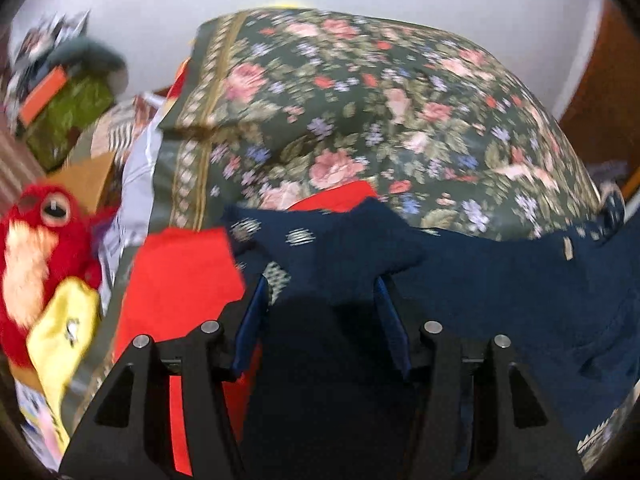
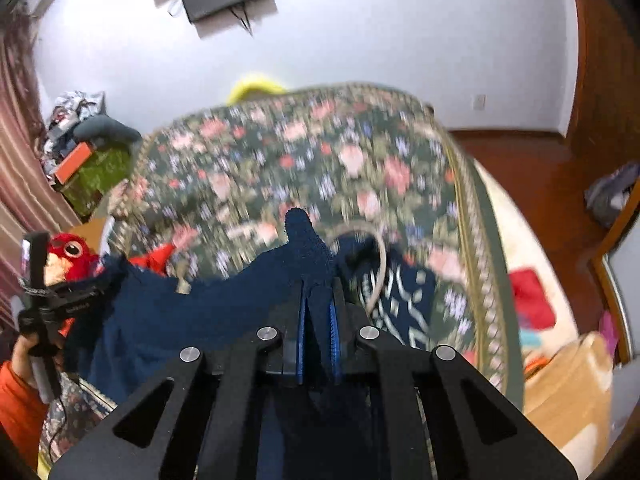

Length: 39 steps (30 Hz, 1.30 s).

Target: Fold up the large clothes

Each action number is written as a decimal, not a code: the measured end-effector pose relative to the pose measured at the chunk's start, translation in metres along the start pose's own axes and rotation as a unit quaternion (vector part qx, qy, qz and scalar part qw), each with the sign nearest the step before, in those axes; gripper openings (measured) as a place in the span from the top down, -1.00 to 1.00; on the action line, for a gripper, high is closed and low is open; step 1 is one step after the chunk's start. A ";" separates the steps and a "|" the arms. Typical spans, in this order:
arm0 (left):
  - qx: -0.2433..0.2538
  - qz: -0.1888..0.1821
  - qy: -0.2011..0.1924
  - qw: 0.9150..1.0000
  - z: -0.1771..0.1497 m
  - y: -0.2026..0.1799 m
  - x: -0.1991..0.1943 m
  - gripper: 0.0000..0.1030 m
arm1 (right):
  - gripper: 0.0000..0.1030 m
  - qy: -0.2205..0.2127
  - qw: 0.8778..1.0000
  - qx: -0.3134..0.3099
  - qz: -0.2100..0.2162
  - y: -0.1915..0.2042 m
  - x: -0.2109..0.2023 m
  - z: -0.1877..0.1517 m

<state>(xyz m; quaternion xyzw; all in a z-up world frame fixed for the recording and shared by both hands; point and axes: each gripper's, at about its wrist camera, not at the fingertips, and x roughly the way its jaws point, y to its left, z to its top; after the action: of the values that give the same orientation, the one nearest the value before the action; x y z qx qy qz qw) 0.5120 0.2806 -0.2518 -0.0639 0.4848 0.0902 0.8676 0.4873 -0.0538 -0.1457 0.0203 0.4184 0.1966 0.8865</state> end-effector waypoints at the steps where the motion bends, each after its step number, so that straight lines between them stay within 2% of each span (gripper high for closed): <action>1: -0.015 0.000 0.003 1.000 0.000 0.006 0.001 -0.08 | 0.83 -0.006 1.000 0.000 -0.004 -0.001 -0.001 0.003; 4: -0.046 -0.013 0.006 0.999 -0.003 0.017 0.002 -0.08 | 0.83 -0.004 1.000 0.010 -0.020 -0.008 0.011 0.005; 7: -0.069 -0.019 0.008 0.997 -0.008 0.021 0.000 -0.08 | 0.83 0.034 0.998 0.026 -0.044 -0.019 0.042 -0.004; 10: -0.069 -0.008 0.006 0.998 -0.014 0.018 -0.007 -0.08 | 0.81 0.072 0.995 0.034 -0.064 -0.023 0.067 -0.019; 13: -0.057 0.014 0.010 0.998 -0.019 0.018 -0.014 -0.08 | 0.80 0.059 0.994 -0.002 -0.097 -0.009 0.061 -0.025; 17: -0.028 0.006 0.008 1.000 -0.027 0.013 -0.034 -0.08 | 0.73 0.054 0.989 -0.063 -0.122 0.014 0.038 -0.023; 18: -0.020 0.001 0.003 1.000 -0.029 0.010 -0.041 -0.08 | 0.68 0.049 0.989 -0.073 -0.117 0.021 0.029 -0.023; 20: -0.001 -0.014 -0.014 1.000 -0.035 -0.001 -0.060 -0.08 | 0.29 0.037 0.991 -0.082 -0.103 0.029 0.015 -0.022; 22: 0.018 -0.027 -0.031 0.999 -0.041 -0.015 -0.079 -0.08 | 0.04 0.019 0.994 -0.082 -0.073 0.041 -0.002 -0.023; 25: 0.042 -0.052 -0.044 0.997 -0.048 -0.035 -0.099 -0.08 | 0.00 0.008 0.996 -0.090 -0.022 0.067 -0.017 -0.029; 27: 0.055 -0.064 -0.048 0.995 -0.052 -0.047 -0.107 -0.08 | -0.18 0.026 0.995 -0.099 0.013 0.083 -0.017 -0.035; 28: 0.061 -0.071 -0.051 0.994 -0.055 -0.054 -0.111 -0.08 | -0.34 0.034 0.994 -0.102 0.027 0.091 -0.016 -0.038; 30: 0.067 -0.082 -0.054 0.993 -0.058 -0.064 -0.116 -0.08 | -0.39 0.039 0.991 -0.117 0.046 0.105 -0.014 -0.048; 33: 0.074 -0.094 -0.055 0.991 -0.064 -0.076 -0.117 -0.08 | -0.43 0.052 0.987 -0.147 0.048 0.118 -0.005 -0.062; 37: 0.073 -0.091 -0.042 0.992 -0.072 -0.085 -0.103 -0.08 | -0.44 0.084 0.982 -0.169 0.030 0.119 0.016 -0.077; 39: 0.064 -0.091 -0.023 0.994 -0.079 -0.084 -0.088 -0.08 | -0.45 0.104 0.980 -0.170 0.014 0.110 0.026 -0.083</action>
<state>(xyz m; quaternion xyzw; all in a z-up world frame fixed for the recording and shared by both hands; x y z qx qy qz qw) 0.4196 0.1748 -0.2160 -0.0507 0.4618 -0.0191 0.8853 0.4033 0.0466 -0.1972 -0.1451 0.4687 0.2785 0.8256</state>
